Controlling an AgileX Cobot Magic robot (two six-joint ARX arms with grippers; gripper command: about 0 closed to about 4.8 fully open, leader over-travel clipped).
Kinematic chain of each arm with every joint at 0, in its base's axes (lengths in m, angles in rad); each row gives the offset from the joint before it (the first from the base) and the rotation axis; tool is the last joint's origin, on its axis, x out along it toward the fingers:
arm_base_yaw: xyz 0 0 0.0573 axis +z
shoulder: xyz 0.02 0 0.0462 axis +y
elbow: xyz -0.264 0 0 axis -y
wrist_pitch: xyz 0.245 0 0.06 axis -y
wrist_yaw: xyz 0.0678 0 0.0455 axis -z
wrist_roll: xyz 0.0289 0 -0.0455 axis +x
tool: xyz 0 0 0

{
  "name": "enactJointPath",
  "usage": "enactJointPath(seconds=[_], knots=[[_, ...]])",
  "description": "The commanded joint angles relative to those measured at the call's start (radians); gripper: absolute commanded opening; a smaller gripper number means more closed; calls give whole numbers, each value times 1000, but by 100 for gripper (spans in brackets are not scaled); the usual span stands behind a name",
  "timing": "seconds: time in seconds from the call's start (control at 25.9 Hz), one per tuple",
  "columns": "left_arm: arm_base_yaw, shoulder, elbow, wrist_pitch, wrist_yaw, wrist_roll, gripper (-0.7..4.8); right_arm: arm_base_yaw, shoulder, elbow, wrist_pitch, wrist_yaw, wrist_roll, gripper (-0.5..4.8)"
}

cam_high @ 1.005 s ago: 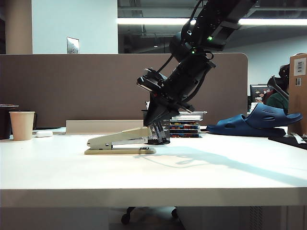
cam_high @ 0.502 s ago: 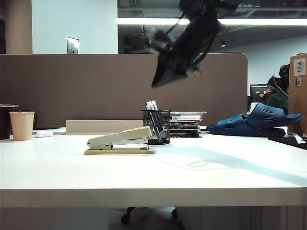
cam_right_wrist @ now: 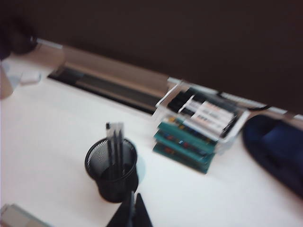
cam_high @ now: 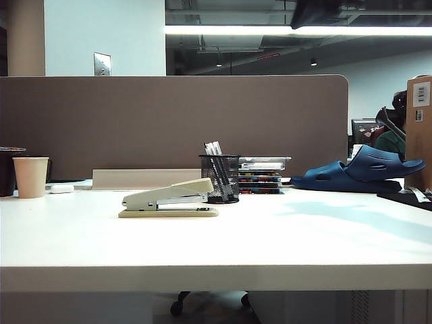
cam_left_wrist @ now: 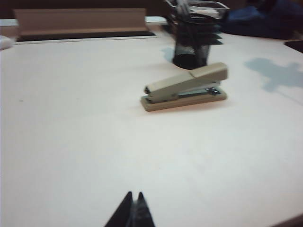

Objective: Press the stapler down.

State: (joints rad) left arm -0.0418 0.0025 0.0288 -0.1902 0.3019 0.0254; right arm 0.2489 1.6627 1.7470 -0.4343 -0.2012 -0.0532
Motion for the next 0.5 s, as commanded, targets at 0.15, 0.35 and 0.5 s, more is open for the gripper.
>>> enactJointPath(seconds=[0.15, 0.35, 0.5], knots=[[0, 0, 5, 27, -125, 0, -6, -78, -140, 2, -65, 82, -31, -9], [0, 0, 5, 58, -185, 1, -6, -145, -230, 2, -153, 96, -26, -9], [0, 0, 5, 92, -316, 0, -6, -223, -333, -6, -214, 98, -27, -9]])
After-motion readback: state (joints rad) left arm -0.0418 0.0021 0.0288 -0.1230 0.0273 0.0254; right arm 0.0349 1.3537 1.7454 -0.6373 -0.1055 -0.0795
